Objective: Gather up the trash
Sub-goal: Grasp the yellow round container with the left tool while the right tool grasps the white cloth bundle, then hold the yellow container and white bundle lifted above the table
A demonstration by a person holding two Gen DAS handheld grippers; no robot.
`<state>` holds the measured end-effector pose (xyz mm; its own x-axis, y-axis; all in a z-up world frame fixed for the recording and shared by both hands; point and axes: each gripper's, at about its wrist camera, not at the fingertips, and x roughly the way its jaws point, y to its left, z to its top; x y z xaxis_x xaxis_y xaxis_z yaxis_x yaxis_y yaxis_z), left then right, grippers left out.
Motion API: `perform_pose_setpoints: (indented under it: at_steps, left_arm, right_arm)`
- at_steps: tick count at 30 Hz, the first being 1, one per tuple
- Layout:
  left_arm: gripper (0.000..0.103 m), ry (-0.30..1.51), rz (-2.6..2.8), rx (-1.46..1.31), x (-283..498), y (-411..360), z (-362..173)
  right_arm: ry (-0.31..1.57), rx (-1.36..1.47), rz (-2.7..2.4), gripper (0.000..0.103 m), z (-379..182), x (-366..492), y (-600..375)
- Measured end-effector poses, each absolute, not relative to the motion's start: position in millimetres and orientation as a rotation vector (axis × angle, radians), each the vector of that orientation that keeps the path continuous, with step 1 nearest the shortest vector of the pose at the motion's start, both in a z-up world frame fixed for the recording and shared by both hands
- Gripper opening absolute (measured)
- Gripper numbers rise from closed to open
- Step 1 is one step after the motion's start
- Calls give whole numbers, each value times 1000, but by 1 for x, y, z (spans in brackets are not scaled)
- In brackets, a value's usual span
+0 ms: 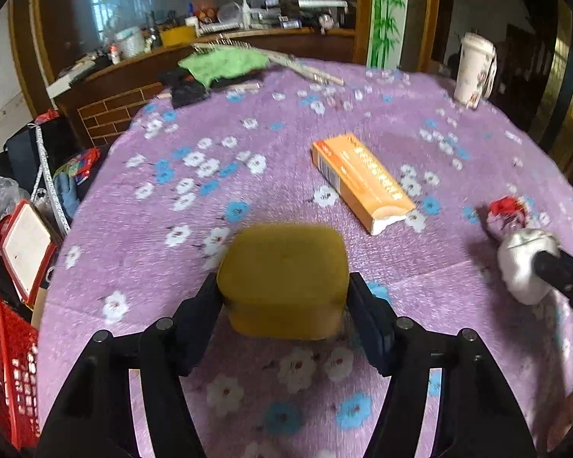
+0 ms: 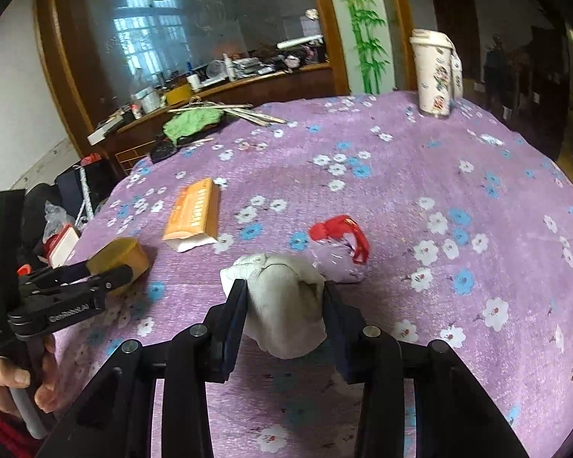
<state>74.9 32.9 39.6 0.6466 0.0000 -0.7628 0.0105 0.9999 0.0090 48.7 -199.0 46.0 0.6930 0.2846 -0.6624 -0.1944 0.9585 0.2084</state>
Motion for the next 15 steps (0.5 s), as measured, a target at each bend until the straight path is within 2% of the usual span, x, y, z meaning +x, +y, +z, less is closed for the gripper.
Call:
perform_pose_setpoints:
  at_steps: [6, 15]
  left_arm:
    - [63, 750, 35, -14, 33, 36, 53]
    - [63, 695, 44, -4, 23, 33, 51]
  right_arm:
    - [713, 54, 335, 42, 52, 37, -179]
    - [704, 26, 355, 42, 50, 36, -172]
